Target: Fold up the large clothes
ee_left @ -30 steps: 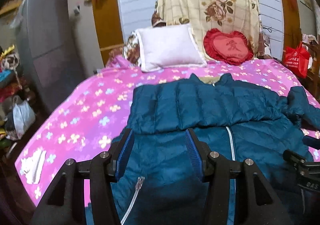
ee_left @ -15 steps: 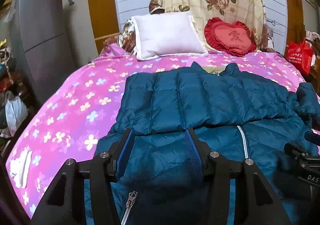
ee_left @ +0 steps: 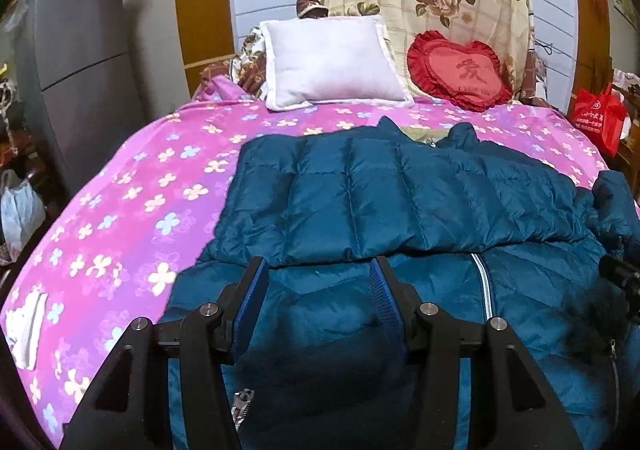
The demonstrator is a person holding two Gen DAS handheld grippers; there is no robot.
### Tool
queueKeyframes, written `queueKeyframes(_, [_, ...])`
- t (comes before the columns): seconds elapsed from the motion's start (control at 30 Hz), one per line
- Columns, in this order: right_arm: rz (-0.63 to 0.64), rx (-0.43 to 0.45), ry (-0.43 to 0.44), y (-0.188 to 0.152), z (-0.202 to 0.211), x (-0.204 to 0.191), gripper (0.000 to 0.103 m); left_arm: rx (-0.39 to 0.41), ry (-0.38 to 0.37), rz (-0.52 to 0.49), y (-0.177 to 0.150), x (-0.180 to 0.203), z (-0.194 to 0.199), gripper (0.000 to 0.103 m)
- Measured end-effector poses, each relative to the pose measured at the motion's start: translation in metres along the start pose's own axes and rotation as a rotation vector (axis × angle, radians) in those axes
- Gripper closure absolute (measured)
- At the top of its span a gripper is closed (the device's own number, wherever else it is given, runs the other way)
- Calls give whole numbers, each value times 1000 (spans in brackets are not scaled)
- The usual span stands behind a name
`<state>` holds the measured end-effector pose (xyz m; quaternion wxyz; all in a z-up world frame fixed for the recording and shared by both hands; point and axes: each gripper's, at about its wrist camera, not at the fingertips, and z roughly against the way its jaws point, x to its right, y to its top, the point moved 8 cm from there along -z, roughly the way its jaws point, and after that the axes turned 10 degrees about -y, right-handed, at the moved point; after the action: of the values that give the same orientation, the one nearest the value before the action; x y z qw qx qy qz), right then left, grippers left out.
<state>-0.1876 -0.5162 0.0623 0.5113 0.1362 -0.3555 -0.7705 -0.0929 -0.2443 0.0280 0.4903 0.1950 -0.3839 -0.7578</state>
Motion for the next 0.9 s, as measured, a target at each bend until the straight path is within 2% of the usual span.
queueKeyframes(0.2, [-31, -9, -19, 3, -6, 22, 18, -24, -91, 63, -2, 1, -8, 69])
queueKeyframes(0.43, [-85, 7, -64, 11, -7, 68, 18, -59, -97, 103, -7, -4, -14, 69])
queueKeyframes(0.57, [-147, 24, -114, 21, -8, 118, 16, -58, -97, 99, -8, -2, -14, 69])
queueKeyframes(0.67, [-184, 29, -205, 23, -16, 164, 16, -47, -88, 80, -7, 0, -12, 69])
queueKeyframes(0.9, [-270, -41, -388, 2, -47, 282, 14, -46, -96, 78, -7, 1, -11, 69])
